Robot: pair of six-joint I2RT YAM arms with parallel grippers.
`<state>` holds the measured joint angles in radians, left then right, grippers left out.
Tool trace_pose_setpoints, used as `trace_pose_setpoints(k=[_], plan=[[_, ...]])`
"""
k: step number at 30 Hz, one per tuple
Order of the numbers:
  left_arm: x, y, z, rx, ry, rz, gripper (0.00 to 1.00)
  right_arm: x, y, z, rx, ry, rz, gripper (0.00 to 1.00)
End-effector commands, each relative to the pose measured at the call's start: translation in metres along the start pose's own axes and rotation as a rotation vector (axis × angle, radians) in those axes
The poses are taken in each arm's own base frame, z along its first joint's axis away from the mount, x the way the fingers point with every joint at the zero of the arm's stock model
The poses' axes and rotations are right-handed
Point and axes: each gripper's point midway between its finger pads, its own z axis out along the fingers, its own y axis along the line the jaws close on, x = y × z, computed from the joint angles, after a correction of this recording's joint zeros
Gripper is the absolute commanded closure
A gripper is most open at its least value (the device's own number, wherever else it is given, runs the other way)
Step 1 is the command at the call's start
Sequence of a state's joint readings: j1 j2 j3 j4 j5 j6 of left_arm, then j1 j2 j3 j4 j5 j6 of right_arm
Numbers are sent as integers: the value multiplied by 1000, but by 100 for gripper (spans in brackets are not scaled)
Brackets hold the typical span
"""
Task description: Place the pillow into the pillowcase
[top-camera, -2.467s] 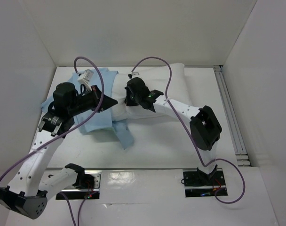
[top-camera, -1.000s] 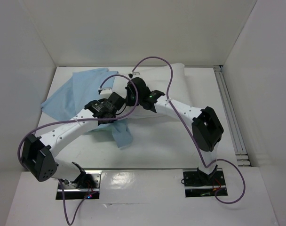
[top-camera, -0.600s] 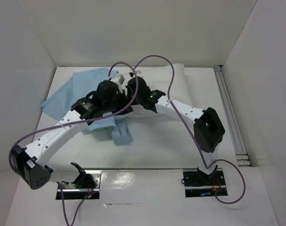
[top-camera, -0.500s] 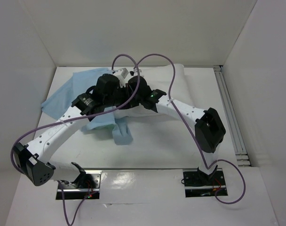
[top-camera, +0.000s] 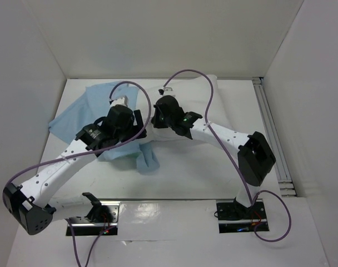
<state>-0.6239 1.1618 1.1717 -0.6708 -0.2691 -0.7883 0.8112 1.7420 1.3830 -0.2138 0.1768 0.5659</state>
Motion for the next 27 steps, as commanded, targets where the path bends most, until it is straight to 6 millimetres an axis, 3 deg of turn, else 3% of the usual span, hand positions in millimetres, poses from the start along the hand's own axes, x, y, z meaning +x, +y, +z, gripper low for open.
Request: trace_pose_setpoints(k=[1, 2, 9, 13, 17, 21, 22, 24, 25, 27], plan=[[-5, 42, 4, -248, -94, 41, 5, -37, 28, -16, -88, -104, 36, 100], [-9, 47, 4, -298, -122, 40, 5, -37, 31, -14, -96, -101, 35, 100], [18, 56, 39, -458, -40, 116, 5, -44, 36, -15, -102, -109, 37, 100], [18, 61, 45, -505, -54, 98, 16, -43, 33, -15, -89, -107, 25, 100], [13, 64, 41, -531, -76, 98, 34, -45, 33, -16, -88, -108, 16, 100], [10, 65, 39, -537, -82, 101, 59, -45, 33, -16, -88, -108, 16, 100], [10, 65, 39, -537, -82, 101, 72, -45, 33, -16, -88, -108, 16, 100], [12, 64, 39, -529, -69, 109, 84, -45, 33, -16, -88, -108, 16, 100], [9, 61, 39, -523, -75, 103, 96, -48, 36, -17, -93, -115, 18, 100], [11, 55, 39, -496, -52, 104, 100, -48, 36, -17, -93, -115, 18, 100]])
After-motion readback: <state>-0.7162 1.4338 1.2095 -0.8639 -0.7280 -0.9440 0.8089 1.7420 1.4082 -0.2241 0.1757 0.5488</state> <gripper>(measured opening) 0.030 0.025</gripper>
